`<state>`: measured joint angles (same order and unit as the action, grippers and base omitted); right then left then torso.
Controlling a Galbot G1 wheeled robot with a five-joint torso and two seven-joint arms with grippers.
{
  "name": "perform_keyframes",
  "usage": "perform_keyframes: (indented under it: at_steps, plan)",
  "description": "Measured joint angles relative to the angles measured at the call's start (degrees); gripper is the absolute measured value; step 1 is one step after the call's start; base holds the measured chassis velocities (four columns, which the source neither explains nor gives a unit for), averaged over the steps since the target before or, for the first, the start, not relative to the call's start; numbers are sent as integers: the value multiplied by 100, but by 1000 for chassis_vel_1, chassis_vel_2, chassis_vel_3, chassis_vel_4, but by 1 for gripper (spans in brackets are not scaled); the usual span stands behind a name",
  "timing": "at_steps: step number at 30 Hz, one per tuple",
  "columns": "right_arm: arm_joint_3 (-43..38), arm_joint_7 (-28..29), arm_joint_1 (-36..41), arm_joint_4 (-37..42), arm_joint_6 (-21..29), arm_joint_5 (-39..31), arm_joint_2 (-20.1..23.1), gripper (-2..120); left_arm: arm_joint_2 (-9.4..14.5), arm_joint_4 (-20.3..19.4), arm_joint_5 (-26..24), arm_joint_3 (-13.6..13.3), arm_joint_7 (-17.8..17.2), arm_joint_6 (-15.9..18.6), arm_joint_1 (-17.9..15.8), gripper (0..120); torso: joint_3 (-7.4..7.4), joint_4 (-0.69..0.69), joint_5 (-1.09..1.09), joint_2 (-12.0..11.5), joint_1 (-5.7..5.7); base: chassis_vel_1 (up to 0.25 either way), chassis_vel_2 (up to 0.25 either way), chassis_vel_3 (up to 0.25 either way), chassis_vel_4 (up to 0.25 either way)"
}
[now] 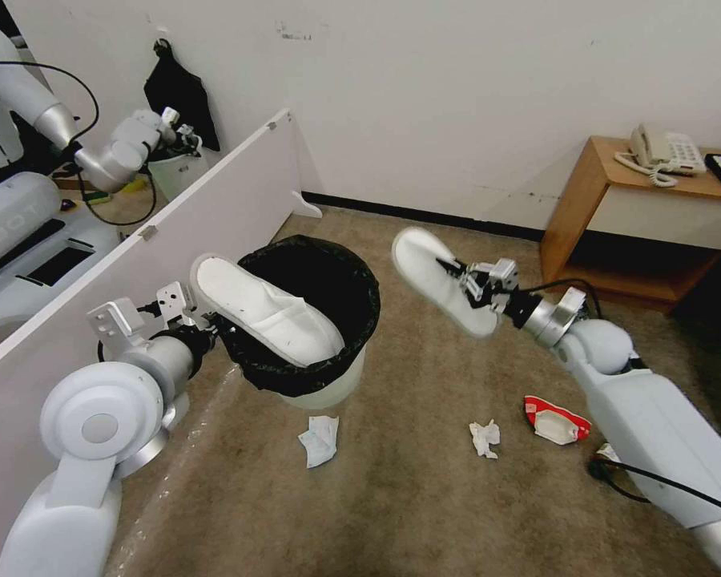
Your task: Pick up the trash bin, then pick up the garbage from the floor and place it into the trash bin.
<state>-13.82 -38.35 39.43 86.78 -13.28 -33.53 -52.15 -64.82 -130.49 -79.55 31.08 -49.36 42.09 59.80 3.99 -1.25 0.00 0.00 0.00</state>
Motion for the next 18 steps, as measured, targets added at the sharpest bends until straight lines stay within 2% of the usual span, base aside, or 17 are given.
perform_keyframes:
  at_steps: [4, 8, 13, 18]
  plan:
    - [-74, 0, 22, 284, 12, -150, 61, 0, 5, 14, 3, -18, 8, 3, -6, 5, 0, 0, 0, 0, 0, 0, 0, 0, 0]
    - [-96, -77, 17, 690, 15, -603, 152, 0, 45, 63, -1, -31, 36, 5, -14, 5, 0, 0, 0, 0, 0, 0, 0, 0, 0]
    - [140, -147, -113, 1160, 15, -1293, 182, 0, 82, 125, -51, -53, 84, 6, -32, 5, 0, 0, 0, 0, 0, 0, 0, 0, 0]
    - [444, -181, -370, 1426, 16, -1599, 97, 0, 94, 166, -87, -78, 142, 6, -58, 5, 0, 0, -1, 0, 0, 0, 0, 0, 0]
